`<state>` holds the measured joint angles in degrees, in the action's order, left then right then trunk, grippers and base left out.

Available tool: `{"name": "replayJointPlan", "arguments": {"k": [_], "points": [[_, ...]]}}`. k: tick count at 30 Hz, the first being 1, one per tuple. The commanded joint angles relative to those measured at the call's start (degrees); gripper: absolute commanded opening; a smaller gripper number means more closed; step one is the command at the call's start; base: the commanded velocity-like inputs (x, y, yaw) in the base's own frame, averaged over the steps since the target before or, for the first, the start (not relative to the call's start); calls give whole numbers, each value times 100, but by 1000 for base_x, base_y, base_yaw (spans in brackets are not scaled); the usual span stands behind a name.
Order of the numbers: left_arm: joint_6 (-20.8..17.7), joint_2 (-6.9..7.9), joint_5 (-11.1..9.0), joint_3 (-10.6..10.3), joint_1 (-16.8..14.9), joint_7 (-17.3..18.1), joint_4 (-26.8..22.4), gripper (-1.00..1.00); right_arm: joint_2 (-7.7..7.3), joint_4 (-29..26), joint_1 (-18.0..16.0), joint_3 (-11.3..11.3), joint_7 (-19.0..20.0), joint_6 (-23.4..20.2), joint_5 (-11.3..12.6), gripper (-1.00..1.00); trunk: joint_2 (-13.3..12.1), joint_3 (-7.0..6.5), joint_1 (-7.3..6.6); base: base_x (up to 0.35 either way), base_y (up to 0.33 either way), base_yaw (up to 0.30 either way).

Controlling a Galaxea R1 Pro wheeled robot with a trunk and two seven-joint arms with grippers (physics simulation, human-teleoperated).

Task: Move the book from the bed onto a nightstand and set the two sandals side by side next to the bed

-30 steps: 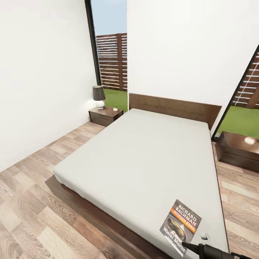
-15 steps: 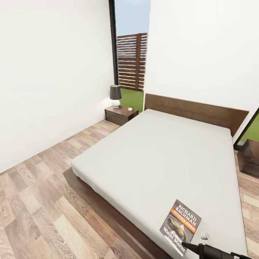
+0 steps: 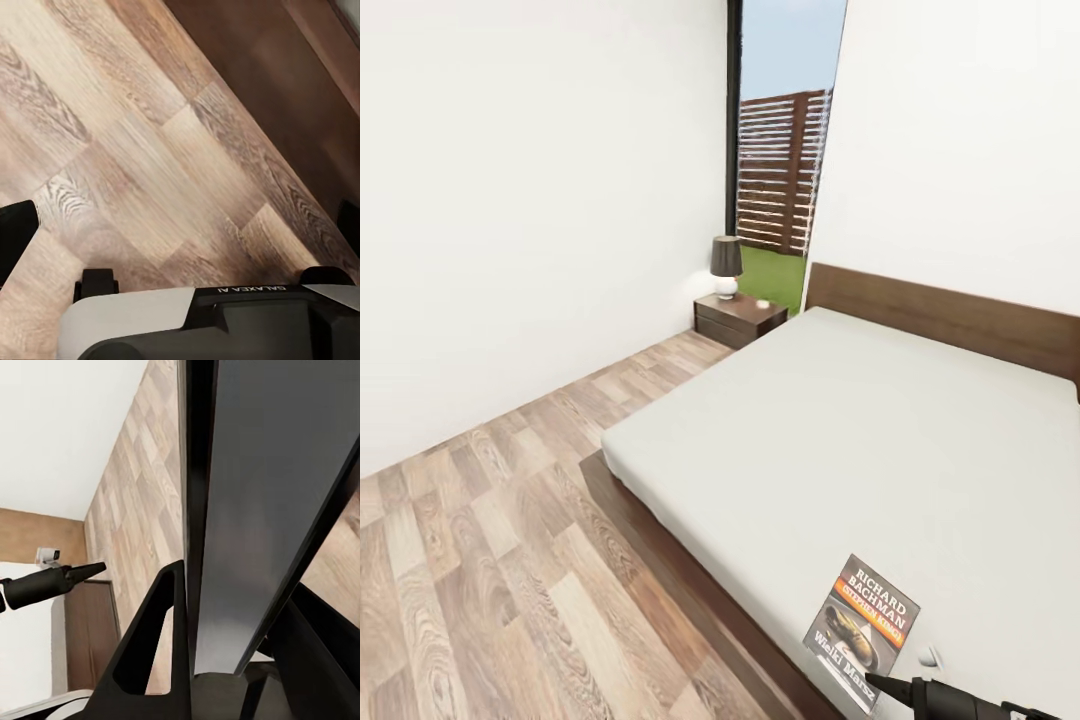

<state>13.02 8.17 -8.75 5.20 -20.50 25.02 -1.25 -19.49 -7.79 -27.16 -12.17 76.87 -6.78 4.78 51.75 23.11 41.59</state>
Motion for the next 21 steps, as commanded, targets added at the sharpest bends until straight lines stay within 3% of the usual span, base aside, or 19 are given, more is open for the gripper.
{"name": "replayJointPlan", "arguments": {"k": [1, 21], "points": [[-1, 0, -13, 43, -6, 38, 11, 100, -3, -2, -2, 3, 29, -69, 58, -100, 5, 6, 1, 0, 0, 288], [-1, 0, -13, 40, -6, 38, 11, 100, -3, 3, 0, 4, 29, -69, 58, -100, 5, 6, 1, 0, 0, 288]]}}
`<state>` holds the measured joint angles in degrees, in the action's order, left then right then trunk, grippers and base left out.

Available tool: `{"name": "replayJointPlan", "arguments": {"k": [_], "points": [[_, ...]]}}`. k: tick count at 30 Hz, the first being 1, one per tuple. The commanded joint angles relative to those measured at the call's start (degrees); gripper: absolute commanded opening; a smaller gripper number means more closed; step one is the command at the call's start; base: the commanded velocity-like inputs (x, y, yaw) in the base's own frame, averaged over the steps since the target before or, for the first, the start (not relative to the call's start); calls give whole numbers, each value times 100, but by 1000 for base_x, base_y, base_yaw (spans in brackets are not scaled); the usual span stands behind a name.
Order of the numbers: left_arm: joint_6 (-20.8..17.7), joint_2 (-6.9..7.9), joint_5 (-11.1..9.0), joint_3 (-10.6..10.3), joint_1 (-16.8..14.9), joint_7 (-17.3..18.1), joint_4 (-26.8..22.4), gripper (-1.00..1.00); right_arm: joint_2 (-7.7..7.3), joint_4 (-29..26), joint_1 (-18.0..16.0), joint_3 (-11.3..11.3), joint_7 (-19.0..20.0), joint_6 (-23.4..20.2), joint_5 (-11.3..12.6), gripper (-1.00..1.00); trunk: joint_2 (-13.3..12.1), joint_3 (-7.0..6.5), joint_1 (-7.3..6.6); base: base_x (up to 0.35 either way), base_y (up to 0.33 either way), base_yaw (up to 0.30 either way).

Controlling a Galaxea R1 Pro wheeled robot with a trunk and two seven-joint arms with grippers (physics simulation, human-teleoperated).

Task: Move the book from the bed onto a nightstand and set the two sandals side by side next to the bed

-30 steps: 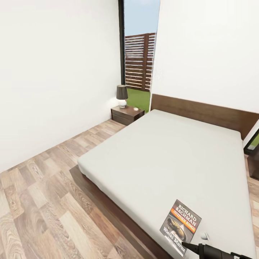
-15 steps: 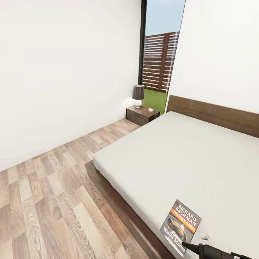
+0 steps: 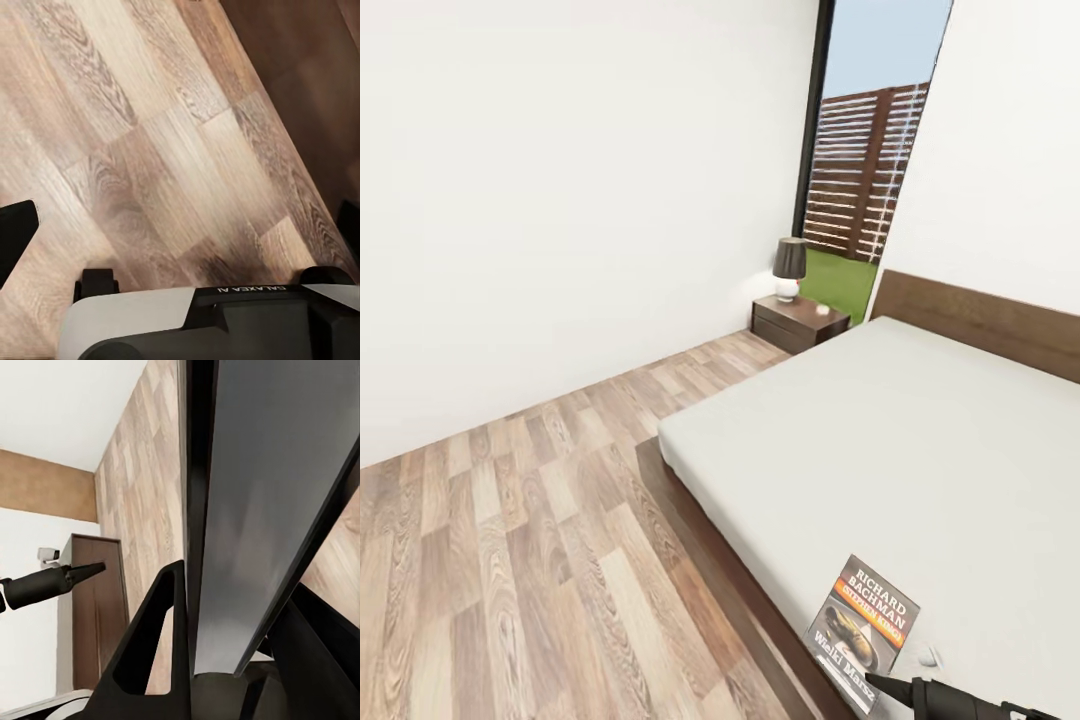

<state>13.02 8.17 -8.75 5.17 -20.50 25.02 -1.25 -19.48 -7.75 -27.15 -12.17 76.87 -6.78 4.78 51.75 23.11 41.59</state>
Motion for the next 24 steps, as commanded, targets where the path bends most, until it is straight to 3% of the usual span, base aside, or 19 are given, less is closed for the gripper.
{"name": "replayJointPlan", "arguments": {"k": [1, 8, 24], "points": [[-1, 0, -12, 44, -6, 38, 11, 100, -3, 0, -3, 4, 28, -69, 59, -100, 4, 6, 0, 0, 0, 288], [-1, 0, -12, 41, -6, 38, 11, 100, 5, -1, -6, 4, -175, -69, 58, -100, 4, 6, 0, 0, 0, 288], [-1, -6, -12, 45, -6, 38, 11, 100, 5, -6, -5, 3, -190, -69, 58, -100, 4, 6, 0, 0, 0, 288]]}}
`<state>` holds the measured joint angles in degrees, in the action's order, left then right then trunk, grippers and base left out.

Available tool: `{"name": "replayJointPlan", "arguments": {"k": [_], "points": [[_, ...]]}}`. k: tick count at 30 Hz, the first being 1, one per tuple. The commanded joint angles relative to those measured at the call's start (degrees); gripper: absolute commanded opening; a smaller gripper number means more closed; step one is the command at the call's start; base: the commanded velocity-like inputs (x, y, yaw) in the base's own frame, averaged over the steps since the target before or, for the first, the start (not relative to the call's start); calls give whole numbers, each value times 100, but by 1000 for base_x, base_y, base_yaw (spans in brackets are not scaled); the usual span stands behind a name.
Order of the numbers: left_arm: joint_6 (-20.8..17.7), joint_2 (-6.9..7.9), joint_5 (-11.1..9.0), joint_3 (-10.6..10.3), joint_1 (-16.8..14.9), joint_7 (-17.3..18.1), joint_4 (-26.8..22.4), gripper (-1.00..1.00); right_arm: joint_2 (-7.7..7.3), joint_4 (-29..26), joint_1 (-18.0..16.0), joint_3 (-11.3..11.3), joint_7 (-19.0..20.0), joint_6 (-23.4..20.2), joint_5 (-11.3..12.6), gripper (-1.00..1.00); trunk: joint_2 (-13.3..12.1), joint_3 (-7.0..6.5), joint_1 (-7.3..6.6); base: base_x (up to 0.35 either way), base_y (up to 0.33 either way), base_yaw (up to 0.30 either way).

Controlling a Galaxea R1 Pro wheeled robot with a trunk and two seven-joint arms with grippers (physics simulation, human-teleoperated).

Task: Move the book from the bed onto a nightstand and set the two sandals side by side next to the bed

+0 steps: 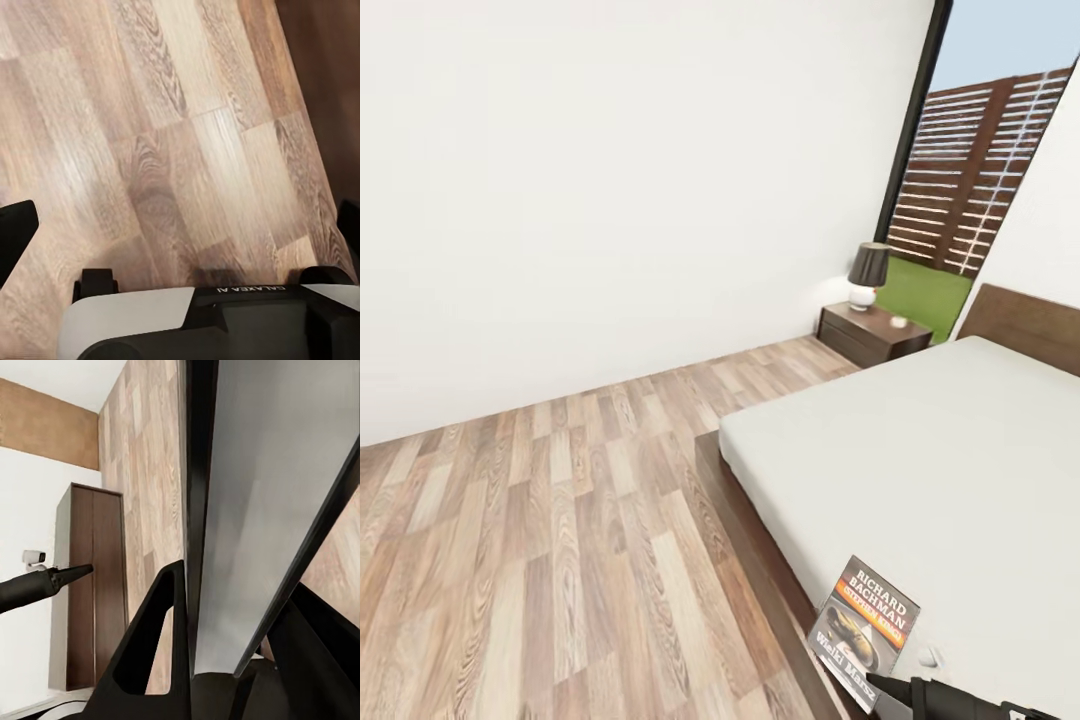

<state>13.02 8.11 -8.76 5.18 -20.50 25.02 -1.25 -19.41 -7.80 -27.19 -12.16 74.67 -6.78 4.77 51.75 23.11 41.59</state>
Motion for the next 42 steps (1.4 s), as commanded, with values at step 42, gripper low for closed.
{"name": "replayJointPlan", "arguments": {"k": [42], "points": [[-1, 0, -12, 36, -6, 38, 11, 100, -3, 0, -1, 3, 30, -69, 60, -100, 4, 6, 0, 0, 0, 288]]}}
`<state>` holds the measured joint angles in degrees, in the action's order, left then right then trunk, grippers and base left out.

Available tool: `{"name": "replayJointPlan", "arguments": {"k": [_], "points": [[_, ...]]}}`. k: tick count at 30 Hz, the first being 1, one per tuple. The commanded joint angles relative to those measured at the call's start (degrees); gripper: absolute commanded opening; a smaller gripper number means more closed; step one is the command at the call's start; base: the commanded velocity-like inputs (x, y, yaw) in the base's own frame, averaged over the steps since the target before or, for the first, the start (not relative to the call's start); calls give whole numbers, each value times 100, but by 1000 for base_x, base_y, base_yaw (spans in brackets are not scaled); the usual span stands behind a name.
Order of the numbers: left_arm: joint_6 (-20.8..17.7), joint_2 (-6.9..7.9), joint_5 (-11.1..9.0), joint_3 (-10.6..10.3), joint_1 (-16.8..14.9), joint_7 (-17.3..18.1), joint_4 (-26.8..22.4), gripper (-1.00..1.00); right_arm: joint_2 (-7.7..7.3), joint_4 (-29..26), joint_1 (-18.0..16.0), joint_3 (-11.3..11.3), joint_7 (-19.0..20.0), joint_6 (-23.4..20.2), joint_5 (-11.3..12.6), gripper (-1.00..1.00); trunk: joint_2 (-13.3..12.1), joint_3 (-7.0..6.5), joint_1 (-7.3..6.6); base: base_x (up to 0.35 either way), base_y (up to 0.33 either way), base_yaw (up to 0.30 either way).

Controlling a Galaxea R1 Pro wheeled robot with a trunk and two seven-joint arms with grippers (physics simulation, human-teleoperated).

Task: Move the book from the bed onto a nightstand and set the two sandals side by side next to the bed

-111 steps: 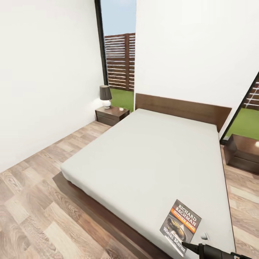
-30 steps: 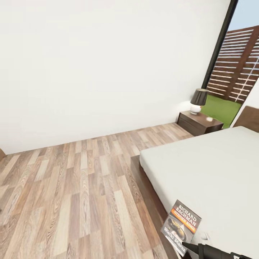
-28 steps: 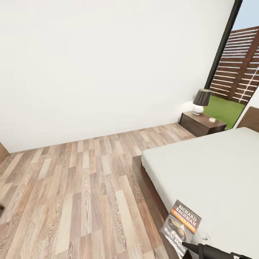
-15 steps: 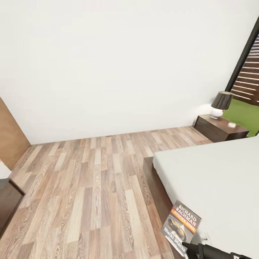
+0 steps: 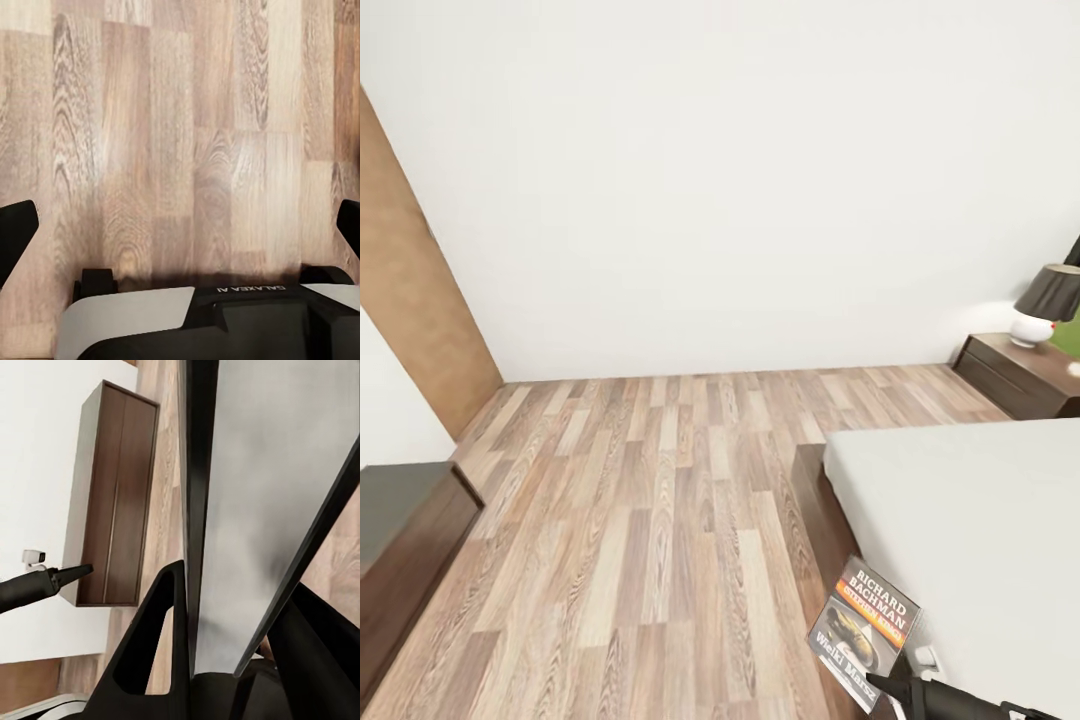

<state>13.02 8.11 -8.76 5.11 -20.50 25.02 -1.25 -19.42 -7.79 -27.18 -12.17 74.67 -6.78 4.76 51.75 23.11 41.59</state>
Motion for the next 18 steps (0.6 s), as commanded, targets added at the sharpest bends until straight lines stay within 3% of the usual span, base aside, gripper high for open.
{"name": "replayJointPlan", "arguments": {"k": [1, 18], "points": [[-1, -1, -12, 43, -6, 38, 11, 100, -2, -2, 0, 4, 30, -69, 60, -100, 5, 6, 0, 0, 0, 288], [-1, 0, -12, 43, -8, 38, 11, 100, -3, -1, -3, 4, 29, -69, 60, -100, 5, 6, 0, 0, 0, 288]]}}
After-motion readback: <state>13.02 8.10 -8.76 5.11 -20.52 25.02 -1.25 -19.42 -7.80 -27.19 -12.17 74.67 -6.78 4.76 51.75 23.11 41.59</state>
